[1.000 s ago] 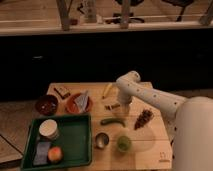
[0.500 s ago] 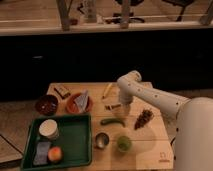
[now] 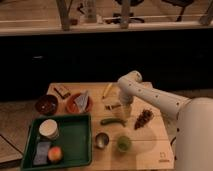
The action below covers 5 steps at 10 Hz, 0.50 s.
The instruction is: Place fork in metal cup
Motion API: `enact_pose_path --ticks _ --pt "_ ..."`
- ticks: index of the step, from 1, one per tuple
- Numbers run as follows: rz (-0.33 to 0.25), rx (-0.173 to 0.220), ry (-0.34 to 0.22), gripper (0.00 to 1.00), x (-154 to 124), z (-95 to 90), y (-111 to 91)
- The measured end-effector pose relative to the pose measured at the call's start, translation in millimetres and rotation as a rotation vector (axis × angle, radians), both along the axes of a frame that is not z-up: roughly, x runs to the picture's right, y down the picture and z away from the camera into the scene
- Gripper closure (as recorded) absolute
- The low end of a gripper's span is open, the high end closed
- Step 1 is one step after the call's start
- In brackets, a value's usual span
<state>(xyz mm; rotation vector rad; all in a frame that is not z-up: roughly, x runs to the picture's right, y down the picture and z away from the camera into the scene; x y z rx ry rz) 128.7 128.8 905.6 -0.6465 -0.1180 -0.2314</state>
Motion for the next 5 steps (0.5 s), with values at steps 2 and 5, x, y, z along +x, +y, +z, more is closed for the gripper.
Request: enact_pose_path --ticks 2,5 --pt "-0.003 0.002 -0.011 0.2 1.2 -0.8 -2.5" --pt "-0.039 -0.012 -0.07 0.2 -16.7 4.3 -6.5"
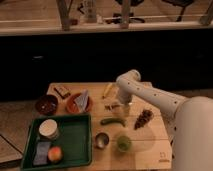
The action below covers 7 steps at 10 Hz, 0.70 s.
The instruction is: Place fork in metal cup
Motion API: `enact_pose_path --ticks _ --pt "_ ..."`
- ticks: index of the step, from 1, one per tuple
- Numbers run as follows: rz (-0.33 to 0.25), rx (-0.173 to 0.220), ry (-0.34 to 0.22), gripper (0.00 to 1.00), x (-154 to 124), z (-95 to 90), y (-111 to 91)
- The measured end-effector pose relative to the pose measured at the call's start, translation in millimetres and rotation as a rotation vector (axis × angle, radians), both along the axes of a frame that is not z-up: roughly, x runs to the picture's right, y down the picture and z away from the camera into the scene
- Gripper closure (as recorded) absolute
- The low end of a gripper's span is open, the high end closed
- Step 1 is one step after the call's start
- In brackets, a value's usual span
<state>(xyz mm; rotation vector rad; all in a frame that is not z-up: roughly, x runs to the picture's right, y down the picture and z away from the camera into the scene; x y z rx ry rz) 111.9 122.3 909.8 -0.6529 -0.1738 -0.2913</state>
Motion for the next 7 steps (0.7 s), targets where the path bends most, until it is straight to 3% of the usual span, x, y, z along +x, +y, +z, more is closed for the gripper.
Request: enact_pose_path --ticks 5,7 --pt "-0.01 -0.007 -0.047 0.22 -8.8 9.3 11.0" --pt "-0.017 -0.007 -0.054 0.38 -12.6 14.2 16.0"
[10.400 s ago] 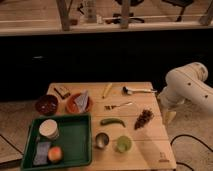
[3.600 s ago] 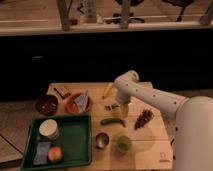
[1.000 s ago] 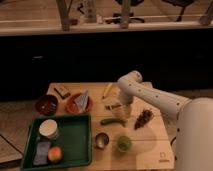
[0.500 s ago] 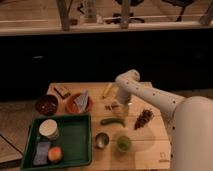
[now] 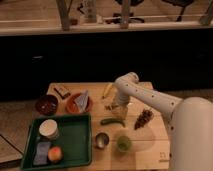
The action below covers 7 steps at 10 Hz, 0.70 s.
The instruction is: Place fork in metal cup
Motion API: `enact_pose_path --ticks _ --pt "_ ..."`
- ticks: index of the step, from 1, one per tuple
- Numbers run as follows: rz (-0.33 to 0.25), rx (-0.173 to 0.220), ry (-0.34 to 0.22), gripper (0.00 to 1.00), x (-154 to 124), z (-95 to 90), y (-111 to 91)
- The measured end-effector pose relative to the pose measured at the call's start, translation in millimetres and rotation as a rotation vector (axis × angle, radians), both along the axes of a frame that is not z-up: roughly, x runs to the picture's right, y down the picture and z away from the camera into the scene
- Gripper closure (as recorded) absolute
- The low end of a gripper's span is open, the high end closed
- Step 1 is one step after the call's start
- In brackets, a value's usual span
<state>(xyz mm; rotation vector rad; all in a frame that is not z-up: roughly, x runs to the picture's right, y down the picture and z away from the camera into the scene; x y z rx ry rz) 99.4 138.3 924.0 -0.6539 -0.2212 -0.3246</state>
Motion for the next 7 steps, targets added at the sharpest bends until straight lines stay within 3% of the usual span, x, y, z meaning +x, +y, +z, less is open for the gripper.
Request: enact_pose_path --ticks 6,7 --pt "-0.01 0.0 -0.001 0.97 0.2 -2.8 -2.4" --pt "-0.011 -0.001 -0.001 1.0 -0.1 -3.1 -2.2"
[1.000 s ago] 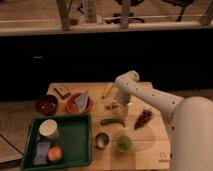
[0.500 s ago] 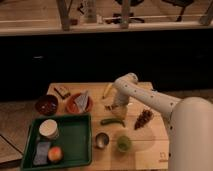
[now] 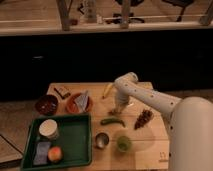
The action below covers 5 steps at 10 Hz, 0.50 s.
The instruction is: Place fork in metal cup
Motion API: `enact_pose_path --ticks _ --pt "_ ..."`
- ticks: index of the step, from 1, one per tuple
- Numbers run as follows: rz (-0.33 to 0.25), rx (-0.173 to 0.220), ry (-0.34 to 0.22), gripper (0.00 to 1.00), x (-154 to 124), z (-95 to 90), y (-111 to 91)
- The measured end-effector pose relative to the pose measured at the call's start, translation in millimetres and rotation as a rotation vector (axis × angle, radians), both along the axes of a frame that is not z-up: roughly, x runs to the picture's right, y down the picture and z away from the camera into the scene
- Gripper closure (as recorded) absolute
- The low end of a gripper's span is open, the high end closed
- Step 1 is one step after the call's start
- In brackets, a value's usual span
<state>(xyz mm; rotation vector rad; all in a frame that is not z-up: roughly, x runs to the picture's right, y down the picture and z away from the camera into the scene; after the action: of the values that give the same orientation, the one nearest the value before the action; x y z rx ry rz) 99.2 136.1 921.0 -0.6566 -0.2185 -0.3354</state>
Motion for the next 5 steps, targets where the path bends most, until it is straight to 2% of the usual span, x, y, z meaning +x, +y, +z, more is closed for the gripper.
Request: enact_pose_path --ticks 3,5 --pt "0.002 -0.014 -0.008 1.0 -2.3 8.3 -1.8" --pt "-0.001 -0.014 -0.007 1.0 -1.4 6.2 -2.4"
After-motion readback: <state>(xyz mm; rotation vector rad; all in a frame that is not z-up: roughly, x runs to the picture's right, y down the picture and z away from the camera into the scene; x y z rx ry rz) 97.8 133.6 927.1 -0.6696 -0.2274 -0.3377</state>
